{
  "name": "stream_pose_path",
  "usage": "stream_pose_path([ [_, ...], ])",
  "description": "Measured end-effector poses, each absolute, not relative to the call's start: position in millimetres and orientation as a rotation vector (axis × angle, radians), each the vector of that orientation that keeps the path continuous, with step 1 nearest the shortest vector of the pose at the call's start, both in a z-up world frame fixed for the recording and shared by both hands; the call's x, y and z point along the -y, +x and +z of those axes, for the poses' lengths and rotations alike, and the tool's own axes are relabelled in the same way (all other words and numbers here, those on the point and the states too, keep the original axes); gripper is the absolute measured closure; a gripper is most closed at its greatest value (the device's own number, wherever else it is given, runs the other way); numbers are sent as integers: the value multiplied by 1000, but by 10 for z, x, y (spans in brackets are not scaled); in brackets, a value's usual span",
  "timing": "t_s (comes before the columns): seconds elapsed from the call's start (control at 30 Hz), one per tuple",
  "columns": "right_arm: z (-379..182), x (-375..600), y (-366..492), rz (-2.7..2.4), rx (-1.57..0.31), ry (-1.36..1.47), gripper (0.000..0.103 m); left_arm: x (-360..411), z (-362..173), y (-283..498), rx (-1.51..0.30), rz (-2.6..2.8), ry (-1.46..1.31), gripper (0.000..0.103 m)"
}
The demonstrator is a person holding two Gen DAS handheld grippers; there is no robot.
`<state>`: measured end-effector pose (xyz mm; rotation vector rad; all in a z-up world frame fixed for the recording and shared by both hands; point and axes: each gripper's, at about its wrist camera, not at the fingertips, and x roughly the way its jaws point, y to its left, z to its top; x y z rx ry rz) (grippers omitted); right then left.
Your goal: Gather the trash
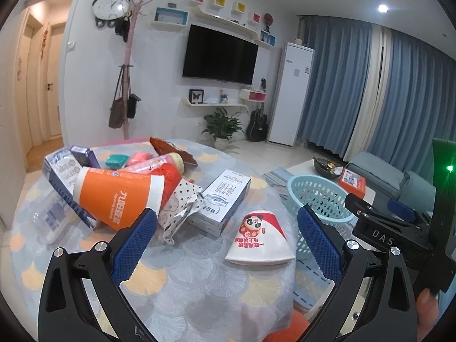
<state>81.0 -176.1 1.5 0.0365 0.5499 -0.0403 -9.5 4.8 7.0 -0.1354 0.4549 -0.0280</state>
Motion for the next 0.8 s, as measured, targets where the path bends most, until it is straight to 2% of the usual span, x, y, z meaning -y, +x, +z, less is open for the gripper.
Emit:
stream_pose_path([
  [0.8, -6, 1795, 795, -42, -559, 63, 8, -5, 63, -156, -432, -42, -105, 8],
])
